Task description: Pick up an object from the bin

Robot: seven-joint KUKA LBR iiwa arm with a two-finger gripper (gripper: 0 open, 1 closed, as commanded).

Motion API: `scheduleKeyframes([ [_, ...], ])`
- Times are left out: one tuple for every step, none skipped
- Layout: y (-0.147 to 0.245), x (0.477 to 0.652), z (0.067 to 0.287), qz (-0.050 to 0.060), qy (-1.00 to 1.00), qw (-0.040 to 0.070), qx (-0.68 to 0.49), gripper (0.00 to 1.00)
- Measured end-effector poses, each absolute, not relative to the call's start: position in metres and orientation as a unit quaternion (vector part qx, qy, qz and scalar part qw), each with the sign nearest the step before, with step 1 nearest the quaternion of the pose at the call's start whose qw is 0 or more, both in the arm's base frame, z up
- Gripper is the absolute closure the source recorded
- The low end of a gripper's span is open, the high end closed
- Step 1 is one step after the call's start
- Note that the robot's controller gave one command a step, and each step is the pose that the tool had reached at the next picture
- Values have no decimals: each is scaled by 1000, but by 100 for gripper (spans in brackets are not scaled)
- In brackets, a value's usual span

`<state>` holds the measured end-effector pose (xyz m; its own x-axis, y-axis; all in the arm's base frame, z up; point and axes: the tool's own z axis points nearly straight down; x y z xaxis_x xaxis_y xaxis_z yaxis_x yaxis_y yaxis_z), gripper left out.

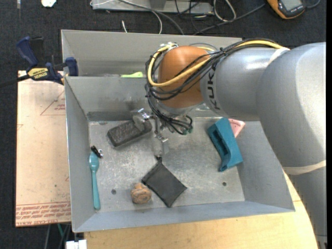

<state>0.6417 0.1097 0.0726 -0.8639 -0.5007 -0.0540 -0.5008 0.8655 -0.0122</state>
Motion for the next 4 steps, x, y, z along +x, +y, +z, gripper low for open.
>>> scheduleKeyframes([
  [110, 645, 134, 0, 952, 26, -305, 0],
  [92, 645, 171, 3, 977, 26, -210, 0],
  [111, 641, 139, 3, 980, 30, -195, 0],
  [170, 609, 138, 4, 984, 31, -178, 0],
])
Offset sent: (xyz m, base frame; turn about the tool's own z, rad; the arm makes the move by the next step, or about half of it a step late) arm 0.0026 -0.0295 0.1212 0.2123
